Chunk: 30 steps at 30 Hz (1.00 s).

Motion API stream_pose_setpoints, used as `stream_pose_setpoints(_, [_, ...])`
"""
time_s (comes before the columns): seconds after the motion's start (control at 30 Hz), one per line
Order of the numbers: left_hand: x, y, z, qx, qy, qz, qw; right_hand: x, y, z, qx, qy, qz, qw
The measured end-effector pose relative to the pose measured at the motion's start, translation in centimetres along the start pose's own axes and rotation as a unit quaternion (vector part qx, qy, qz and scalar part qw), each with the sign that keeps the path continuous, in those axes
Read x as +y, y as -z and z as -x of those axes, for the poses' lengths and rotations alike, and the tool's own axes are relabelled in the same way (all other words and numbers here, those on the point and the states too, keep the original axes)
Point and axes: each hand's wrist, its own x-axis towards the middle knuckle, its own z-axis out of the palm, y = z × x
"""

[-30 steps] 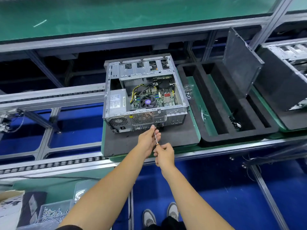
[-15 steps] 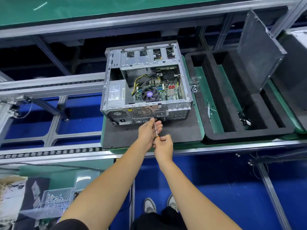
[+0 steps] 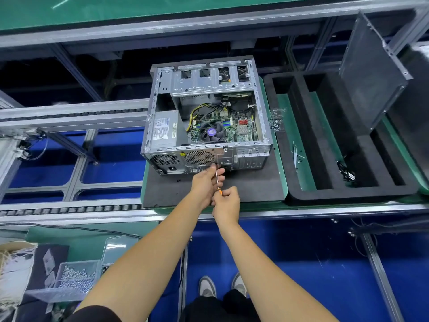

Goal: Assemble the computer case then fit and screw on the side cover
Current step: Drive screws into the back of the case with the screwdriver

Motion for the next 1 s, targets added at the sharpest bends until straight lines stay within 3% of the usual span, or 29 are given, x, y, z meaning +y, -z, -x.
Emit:
stream_pose_setpoints(0.3, [1.1, 0.4, 0.6, -0.027, -0.017, -0.059, 0.998, -0.8, -0.4, 0.6, -0.004, -0.085, -0.139, 0.987])
stream_pose_setpoints(0.6, [0.3, 3.1, 2.1, -0.12, -0.035, -0.159, 0.979, -0.8, -0.1, 0.4, -0.01, -0.119, -0.123, 0.985])
stream_pose_setpoints(0.83, [1.0, 2.7, 2.3, -0.096, -0.068, -0.226, 0.967, -0.5, -0.3, 0.3, 0.001, -0.082, -0.057, 0.995])
stream_pose_setpoints(0.87, [1.1, 2.4, 2.6, -0.072, -0.086, -0.274, 0.955, -0.4, -0.3, 0.2, 0.011, -0.077, -0.039, 0.996])
stream_pose_setpoints(0.9, [1.4, 2.1, 3.1, -0.036, -0.132, -0.36, 0.923, -0.2, -0.2, 0.2, 0.018, -0.073, -0.023, 0.997])
stream_pose_setpoints(0.97, [1.8, 2.2, 3.9, 0.053, -0.296, -0.538, 0.788, -0.1, -0.2, 0.1, 0.025, -0.07, -0.016, 0.997])
stream_pose_setpoints(1.0, [2.4, 2.2, 4.5, 0.082, -0.403, -0.563, 0.717, 0.0, -0.2, 0.1, 0.025, -0.072, -0.024, 0.997])
